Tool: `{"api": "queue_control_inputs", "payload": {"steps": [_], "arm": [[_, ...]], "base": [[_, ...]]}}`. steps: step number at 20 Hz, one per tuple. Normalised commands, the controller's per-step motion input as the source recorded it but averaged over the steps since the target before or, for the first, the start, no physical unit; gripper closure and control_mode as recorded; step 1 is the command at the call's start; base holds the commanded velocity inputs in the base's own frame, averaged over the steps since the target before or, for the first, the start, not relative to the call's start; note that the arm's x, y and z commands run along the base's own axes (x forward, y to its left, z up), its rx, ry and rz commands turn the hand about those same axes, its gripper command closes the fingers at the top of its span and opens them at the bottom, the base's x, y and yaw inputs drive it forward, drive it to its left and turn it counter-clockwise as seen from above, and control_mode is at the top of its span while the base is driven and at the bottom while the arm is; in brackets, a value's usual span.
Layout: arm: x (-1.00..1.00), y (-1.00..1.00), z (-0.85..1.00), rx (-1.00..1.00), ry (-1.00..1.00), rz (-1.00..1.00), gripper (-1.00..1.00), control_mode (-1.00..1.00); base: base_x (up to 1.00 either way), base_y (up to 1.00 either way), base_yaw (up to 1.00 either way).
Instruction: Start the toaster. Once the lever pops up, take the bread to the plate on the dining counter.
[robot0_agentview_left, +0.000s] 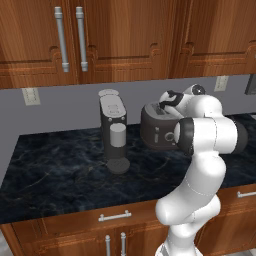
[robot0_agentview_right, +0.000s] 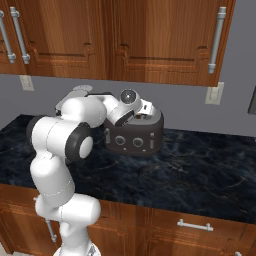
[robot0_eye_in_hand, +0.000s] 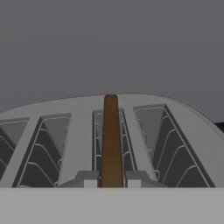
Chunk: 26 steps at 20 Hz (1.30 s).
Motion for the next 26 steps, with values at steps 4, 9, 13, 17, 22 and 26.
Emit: {"api": "queue_control_inputs", "payload": {"steps": [4,9,13,17,22,26], "arm": [[0.00,0.00,0.00,0.00,0.00,0.00,1.00,-1.00],[0.00,0.00,0.01,0.00,0.00,0.00,1.00,-1.00],[-0.10,0.00,0.09,0.00,-0.02,0.00,1.00,-1.00],[-0.09,0.00,0.14,0.00,-0.12,0.00,1.00,-1.00],[-0.20,0.00,0.10,0.00,-0.17,0.00,1.00,-1.00],[-0.21,0.00,0.09,0.00,-0.11,0.00,1.00,-1.00]], "base": [[0.00,0.00,0.00],[0.00,0.00,0.00],[0.00,0.00,0.00],[0.00,0.00,0.00],[0.00,0.00,0.00],[0.00,0.00,0.00]]}}
